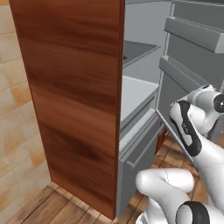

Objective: Move the hot dog bun to the plate on the dining table and place the condiment next to that plate. Then navigate to the fridge and take the sausage and place it on the plate as well.

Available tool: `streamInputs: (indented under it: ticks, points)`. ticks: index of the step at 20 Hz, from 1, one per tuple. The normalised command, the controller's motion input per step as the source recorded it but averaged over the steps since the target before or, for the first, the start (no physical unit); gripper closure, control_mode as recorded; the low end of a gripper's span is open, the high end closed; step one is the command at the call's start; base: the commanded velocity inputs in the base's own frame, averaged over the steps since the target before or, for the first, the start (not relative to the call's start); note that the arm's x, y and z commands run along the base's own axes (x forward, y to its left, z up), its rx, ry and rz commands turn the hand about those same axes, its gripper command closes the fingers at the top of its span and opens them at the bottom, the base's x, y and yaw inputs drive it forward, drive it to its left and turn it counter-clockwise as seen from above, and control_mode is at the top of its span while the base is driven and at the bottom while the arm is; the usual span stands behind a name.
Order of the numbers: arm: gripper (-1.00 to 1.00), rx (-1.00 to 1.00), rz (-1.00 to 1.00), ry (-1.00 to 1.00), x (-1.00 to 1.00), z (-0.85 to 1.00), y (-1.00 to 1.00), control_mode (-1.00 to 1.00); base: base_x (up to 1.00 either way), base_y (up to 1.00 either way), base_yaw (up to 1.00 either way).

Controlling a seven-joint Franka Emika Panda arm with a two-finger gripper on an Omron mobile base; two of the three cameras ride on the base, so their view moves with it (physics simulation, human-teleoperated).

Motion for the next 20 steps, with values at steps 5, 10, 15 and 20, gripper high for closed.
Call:
streamInputs:
  ticks: [5,10,15,20]
  points:
    - [-1.0,-0.14,-0.19,0.06,0.9,0.05,-0.8,-1.0,0.0,0.0,0.0]
    - [-1.0,-0.11,-0.18,0.12,0.81,0.0,-0.83,-1.0,0.0,0.0,0.0]
    - [-1.0,-0.08,-0.18,0.11,0.71,0.0,-0.98,-1.0,0.0,0.0,0.0]
    - [-1.0,-0.03,-0.13,0.07,0.24,0.14,-0.67,-1.0,0.0,0.0,0.0]
